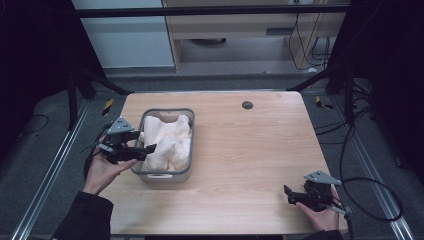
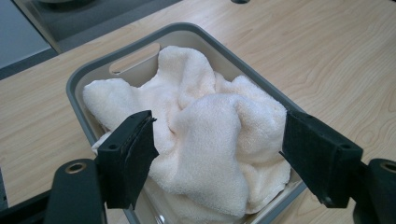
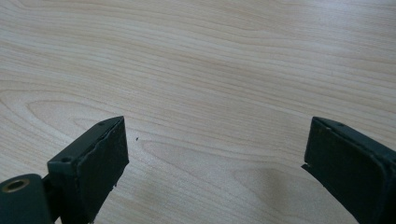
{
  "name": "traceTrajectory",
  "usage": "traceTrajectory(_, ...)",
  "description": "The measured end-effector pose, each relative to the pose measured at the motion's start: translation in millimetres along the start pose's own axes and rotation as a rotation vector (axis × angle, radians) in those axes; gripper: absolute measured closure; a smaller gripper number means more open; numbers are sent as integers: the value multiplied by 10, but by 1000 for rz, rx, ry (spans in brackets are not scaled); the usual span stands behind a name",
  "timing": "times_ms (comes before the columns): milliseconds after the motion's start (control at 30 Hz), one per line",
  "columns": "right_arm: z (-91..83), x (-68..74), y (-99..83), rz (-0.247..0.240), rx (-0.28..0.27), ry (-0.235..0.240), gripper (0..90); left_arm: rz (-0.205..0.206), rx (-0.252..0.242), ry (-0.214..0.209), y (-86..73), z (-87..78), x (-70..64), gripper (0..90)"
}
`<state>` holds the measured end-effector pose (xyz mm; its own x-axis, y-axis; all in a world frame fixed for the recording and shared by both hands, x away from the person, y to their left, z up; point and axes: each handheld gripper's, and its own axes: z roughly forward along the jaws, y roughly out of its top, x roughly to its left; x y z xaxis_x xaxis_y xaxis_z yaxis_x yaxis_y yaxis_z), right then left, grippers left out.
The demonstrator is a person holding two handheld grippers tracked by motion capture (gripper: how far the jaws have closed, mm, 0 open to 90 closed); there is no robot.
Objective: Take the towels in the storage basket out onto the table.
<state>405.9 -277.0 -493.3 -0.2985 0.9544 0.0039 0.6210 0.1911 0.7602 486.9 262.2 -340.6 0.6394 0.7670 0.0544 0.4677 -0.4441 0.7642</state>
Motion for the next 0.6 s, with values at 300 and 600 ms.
traceTrajectory(300,9,10,-5,-7,16,5,59,13,61,-31,75,148,66,249)
traceTrajectory(600,26,9,-8,-23,23,4,56,45,145,-32,132,265,85,245)
